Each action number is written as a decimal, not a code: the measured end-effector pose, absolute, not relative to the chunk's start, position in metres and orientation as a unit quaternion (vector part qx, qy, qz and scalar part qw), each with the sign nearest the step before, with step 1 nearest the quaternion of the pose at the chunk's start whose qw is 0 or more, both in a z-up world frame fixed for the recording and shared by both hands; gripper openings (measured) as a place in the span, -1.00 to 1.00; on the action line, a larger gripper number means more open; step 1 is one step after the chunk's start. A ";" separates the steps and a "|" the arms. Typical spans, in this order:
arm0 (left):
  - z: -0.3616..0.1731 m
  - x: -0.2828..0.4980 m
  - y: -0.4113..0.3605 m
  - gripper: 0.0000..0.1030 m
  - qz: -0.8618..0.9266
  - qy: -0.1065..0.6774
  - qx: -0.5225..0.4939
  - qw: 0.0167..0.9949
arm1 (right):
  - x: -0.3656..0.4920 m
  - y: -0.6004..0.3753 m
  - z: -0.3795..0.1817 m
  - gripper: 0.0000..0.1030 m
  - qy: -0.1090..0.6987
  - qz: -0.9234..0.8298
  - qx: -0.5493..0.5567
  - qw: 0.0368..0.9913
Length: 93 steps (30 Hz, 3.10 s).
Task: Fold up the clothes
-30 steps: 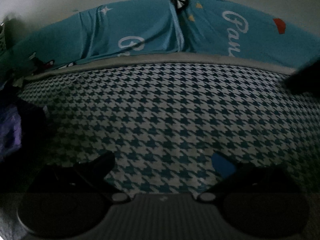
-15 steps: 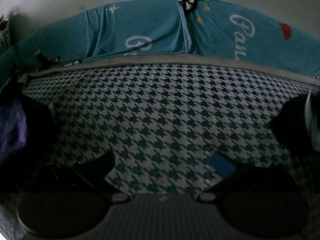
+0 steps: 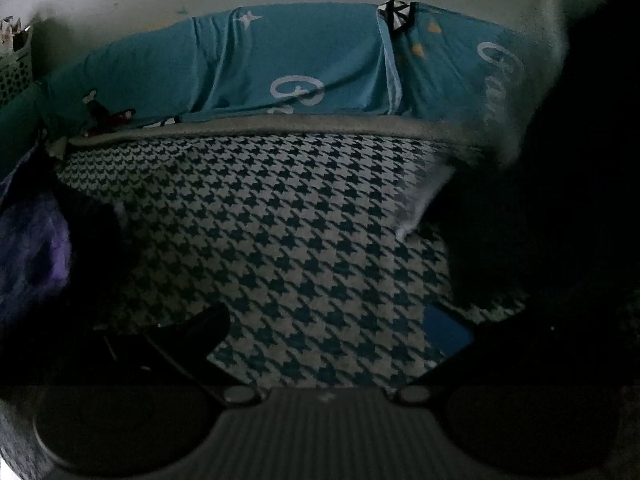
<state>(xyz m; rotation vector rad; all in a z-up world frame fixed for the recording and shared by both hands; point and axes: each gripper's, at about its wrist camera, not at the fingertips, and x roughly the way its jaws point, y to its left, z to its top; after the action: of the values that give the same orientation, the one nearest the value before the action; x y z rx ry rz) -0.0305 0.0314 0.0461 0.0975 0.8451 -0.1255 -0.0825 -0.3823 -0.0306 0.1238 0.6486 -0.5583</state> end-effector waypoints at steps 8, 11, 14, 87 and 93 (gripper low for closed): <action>0.054 -0.027 0.040 1.00 -0.059 0.408 0.028 0.911 | -0.082 -0.383 -0.031 1.00 0.314 -0.271 0.060 0.908; 0.060 -0.025 0.048 1.00 -0.049 0.397 0.015 0.916 | -0.082 -0.383 -0.031 1.00 0.314 -0.271 0.060 0.908; 0.062 -0.021 0.056 1.00 -0.035 0.398 0.001 0.917 | -0.082 -0.383 -0.031 1.00 0.314 -0.271 0.060 0.908; 0.030 -0.037 -0.002 1.00 -0.116 0.446 0.045 0.886 | -0.078 -0.383 -0.032 1.00 0.314 -0.270 0.060 0.908; 0.030 -0.037 -0.002 1.00 -0.117 0.447 0.043 0.886 | -0.078 -0.383 -0.032 1.00 0.314 -0.270 0.060 0.908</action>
<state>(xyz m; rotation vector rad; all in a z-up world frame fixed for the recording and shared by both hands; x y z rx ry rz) -0.0368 -0.0016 0.0300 0.0885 0.9287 -0.2443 -0.0780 -0.3826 -0.0320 0.1231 0.6475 -0.5569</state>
